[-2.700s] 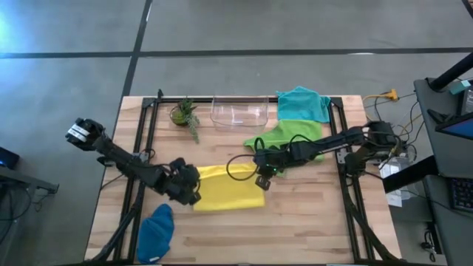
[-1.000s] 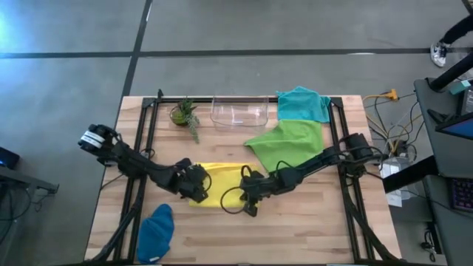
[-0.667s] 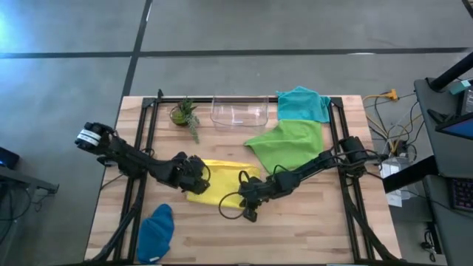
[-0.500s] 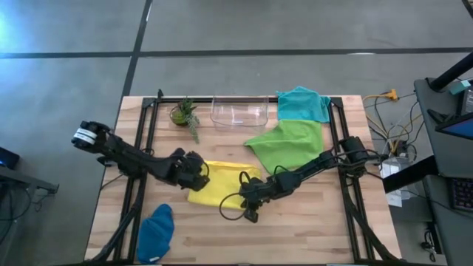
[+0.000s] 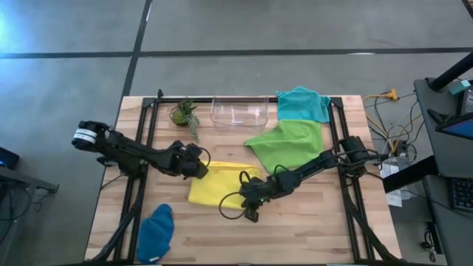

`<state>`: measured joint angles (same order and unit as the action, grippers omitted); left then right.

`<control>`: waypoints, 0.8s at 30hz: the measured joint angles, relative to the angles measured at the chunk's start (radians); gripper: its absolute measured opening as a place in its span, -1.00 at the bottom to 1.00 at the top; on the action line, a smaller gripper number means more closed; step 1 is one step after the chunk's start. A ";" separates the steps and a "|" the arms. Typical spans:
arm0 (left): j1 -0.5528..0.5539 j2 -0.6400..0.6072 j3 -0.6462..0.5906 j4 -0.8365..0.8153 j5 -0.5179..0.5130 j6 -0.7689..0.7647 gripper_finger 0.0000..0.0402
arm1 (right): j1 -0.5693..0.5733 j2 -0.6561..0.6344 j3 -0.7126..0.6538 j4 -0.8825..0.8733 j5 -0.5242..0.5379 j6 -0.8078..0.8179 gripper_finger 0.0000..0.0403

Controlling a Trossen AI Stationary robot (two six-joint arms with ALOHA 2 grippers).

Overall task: Fold microfiber towels
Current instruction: Fold the yellow towel

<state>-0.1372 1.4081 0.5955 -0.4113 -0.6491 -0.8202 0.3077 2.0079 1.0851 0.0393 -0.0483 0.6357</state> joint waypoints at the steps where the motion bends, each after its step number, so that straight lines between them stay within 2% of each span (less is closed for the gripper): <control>1: 0.008 -0.011 -0.003 -0.006 0.002 0.004 -1.00 | 0.000 0.000 0.000 -0.001 0.000 0.000 -0.96; 5: 0.020 -0.101 -0.005 -0.066 0.006 0.011 -1.00 | 0.000 -0.011 0.001 -0.013 -0.003 -0.001 -0.96; 9: 0.019 -0.262 -0.007 -0.223 0.012 0.015 -1.00 | -0.001 -0.065 -0.004 -0.031 0.022 -0.027 -0.96; 12: 0.018 -0.411 -0.016 -0.287 0.099 0.014 -1.00 | -0.003 -0.143 -0.003 -0.065 0.060 -0.054 -0.96; 16: 0.001 -0.590 -0.054 -0.161 0.324 0.015 -1.00 | -0.003 -0.228 -0.010 -0.192 0.102 -0.066 -0.96; 19: -0.026 -0.655 -0.111 -0.015 0.453 0.013 -1.00 | -0.002 -0.289 -0.011 -0.281 0.105 -0.060 -0.96; 21: -0.049 -0.663 -0.152 0.065 0.502 0.009 -1.00 | -0.002 -0.321 -0.014 -0.321 0.106 -0.056 -0.96; 24: -0.108 -0.619 -0.201 0.128 0.522 -0.032 -1.00 | 0.013 -0.361 -0.032 -0.333 0.106 -0.057 -0.96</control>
<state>-0.2452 0.7891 0.3942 -0.2838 -0.1269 -0.8524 0.3205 1.6473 1.0527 -0.2933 0.0581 0.5790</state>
